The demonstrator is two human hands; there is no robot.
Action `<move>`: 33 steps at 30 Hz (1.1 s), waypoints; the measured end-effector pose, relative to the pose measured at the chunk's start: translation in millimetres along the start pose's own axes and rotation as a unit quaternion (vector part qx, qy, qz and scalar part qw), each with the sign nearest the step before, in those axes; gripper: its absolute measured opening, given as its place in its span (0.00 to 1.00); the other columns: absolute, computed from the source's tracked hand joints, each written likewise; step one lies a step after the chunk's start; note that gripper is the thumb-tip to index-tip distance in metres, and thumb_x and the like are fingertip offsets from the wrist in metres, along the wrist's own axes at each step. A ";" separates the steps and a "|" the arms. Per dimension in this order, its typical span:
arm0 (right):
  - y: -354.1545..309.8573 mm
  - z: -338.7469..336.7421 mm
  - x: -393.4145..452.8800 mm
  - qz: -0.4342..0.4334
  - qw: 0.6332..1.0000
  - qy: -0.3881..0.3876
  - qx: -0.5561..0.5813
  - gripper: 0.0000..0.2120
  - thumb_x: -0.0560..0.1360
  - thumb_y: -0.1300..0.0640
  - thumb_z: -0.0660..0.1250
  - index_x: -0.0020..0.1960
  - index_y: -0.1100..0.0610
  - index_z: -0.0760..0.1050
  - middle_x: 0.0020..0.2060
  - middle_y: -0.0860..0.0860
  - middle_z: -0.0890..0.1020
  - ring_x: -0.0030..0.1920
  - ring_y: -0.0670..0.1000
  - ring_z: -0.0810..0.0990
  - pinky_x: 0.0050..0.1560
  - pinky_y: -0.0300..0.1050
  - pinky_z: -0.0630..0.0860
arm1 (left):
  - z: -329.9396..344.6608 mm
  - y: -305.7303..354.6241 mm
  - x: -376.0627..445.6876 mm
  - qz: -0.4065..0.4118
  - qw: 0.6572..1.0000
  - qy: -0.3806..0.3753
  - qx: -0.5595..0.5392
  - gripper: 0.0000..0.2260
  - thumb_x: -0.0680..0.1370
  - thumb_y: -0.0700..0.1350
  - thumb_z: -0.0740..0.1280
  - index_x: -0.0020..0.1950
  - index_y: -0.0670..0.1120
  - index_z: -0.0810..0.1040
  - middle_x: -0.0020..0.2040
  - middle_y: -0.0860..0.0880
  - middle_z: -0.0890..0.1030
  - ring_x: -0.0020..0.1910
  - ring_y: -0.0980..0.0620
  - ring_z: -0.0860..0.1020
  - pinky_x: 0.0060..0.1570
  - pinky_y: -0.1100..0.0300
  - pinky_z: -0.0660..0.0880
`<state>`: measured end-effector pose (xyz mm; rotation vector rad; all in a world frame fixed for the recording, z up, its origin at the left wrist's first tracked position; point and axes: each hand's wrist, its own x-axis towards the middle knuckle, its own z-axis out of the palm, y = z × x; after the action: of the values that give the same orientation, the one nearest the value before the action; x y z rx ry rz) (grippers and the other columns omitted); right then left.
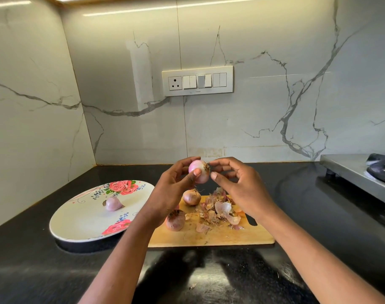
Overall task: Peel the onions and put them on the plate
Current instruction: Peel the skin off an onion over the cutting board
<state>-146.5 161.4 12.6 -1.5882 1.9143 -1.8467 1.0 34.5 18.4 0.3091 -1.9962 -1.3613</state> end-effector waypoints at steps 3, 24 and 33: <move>-0.8 2.1 -0.9 -0.017 1.000 0.021 -0.003 0.10 0.75 0.53 0.75 0.56 0.50 0.84 0.48 0.42 0.86 0.48 0.40 0.84 0.44 0.36 0.81 | 1.3 1.0 0.0 -0.002 1.000 -0.001 -0.004 0.21 0.76 0.55 0.66 0.69 0.53 0.76 0.62 0.50 0.82 0.60 0.53 0.81 0.61 0.58 0.78; 1.6 12.0 -6.2 -0.055 0.996 0.069 -0.004 0.07 0.73 0.63 0.76 0.50 0.57 0.82 0.42 0.46 0.86 0.43 0.43 0.86 0.46 0.40 0.83 | 2.6 1.7 -1.7 0.011 1.000 0.011 0.016 0.20 0.77 0.50 0.69 0.69 0.51 0.77 0.60 0.52 0.82 0.58 0.58 0.81 0.56 0.66 0.78; -1.8 19.7 -6.8 -0.084 0.989 0.086 -0.083 0.09 0.71 0.64 0.75 0.48 0.55 0.79 0.38 0.45 0.83 0.39 0.45 0.82 0.40 0.39 0.81 | 5.6 -0.8 -0.7 -0.014 1.000 -0.002 0.010 0.20 0.78 0.55 0.64 0.68 0.51 0.78 0.58 0.50 0.84 0.58 0.50 0.83 0.61 0.56 0.79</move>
<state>-129.6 152.2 4.3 -1.7413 2.1157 -1.9963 -2.4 38.6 16.1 0.3448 -2.0167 -1.3597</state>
